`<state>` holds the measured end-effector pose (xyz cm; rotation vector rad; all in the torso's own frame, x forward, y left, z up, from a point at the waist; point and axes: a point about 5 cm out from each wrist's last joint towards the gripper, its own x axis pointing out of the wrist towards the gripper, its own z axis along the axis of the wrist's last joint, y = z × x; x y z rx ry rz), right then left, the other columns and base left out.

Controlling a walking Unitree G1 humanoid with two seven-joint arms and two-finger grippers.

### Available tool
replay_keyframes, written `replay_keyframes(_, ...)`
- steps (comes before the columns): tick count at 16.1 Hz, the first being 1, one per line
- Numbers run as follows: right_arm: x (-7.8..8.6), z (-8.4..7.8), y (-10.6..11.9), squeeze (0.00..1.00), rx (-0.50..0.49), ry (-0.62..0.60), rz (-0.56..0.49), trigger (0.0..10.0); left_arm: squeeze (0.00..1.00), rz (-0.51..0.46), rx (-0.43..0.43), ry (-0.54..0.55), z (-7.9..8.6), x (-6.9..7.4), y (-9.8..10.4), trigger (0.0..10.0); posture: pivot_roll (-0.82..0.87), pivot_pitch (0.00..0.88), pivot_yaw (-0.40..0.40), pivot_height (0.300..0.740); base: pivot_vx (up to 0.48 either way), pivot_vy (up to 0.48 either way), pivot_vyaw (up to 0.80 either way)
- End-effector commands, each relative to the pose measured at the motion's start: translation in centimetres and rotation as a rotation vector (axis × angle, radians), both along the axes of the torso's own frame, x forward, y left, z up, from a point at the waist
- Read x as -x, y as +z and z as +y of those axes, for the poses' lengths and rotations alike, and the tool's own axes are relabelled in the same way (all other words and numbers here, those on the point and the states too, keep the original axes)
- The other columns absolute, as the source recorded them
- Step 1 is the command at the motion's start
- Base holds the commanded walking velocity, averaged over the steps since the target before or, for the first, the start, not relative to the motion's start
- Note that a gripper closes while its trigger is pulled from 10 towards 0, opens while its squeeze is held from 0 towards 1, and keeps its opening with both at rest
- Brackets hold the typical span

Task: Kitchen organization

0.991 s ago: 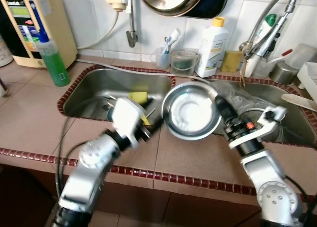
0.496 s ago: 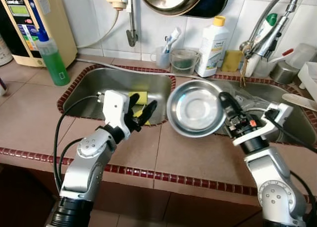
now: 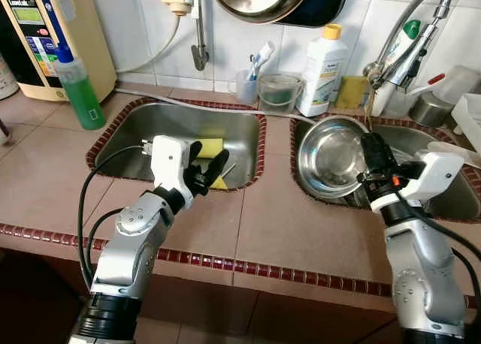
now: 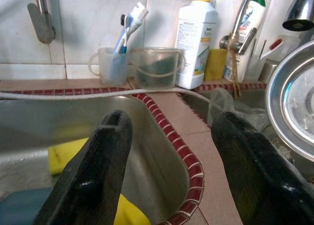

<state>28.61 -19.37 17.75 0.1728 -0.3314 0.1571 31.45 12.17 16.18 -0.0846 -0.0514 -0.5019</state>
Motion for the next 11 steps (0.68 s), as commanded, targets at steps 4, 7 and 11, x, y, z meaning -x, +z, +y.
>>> replay_keyframes(4,-0.18,0.48,-0.03,0.00,0.031,-0.010,-0.022,10.0,0.00,0.021,-0.004,0.004,-0.08,-0.27,-0.15,10.0,-0.12,0.000,-0.033,0.740,0.000,0.000,0.00)
replay_keyframes(7,-0.26,0.59,-0.12,0.00,0.040,-0.010,-0.026,10.0,0.00,0.030,-0.007,-0.006,-0.15,-0.27,-0.31,10.0,-0.12,0.000,-0.033,0.740,0.000,0.000,0.00)
replay_keyframes(11,-0.37,0.79,-0.20,0.00,0.049,-0.008,-0.029,10.0,0.00,0.038,-0.001,-0.023,-0.34,-0.26,-0.40,10.0,-0.12,0.000,-0.033,0.740,0.000,0.063,0.00)
